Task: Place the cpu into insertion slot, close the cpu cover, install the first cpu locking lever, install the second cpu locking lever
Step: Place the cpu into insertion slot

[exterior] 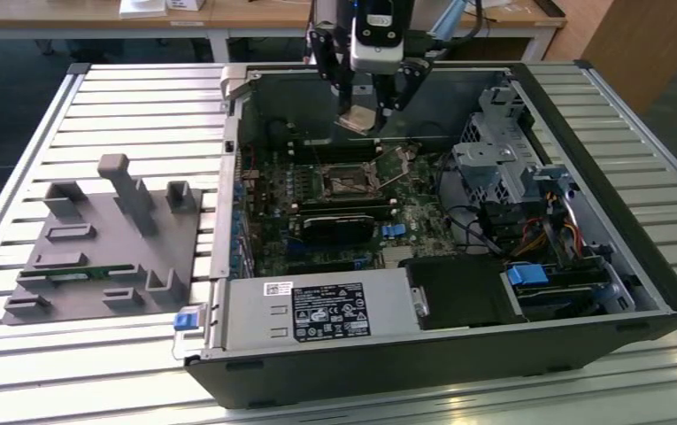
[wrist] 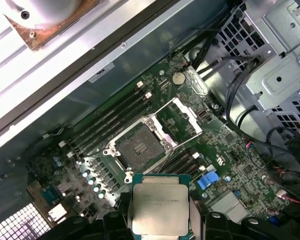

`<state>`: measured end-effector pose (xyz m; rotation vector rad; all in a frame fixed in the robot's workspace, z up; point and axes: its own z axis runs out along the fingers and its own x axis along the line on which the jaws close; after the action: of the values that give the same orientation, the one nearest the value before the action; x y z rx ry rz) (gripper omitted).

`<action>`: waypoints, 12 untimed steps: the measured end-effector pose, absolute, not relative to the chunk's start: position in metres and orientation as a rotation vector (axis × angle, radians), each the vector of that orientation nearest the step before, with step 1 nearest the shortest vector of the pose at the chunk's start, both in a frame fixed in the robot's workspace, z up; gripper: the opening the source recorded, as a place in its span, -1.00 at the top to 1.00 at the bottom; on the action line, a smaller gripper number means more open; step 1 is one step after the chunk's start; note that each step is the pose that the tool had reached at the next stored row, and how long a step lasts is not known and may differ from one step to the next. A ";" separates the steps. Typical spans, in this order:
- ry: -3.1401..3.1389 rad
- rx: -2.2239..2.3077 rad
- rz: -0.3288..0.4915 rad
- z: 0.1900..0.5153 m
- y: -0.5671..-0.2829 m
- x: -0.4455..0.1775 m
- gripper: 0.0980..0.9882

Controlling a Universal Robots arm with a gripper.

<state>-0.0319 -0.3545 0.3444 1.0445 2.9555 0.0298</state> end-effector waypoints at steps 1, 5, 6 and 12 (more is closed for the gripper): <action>2.953 1.051 0.030 0.344 -0.354 -0.032 0.01; 2.941 1.083 0.026 0.343 -0.354 -0.032 0.01; 2.936 1.095 0.025 0.342 -0.354 -0.032 0.01; 2.893 1.201 0.022 0.339 -0.354 -0.032 0.01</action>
<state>-0.0322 -0.3542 0.3388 1.2009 2.8926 0.0216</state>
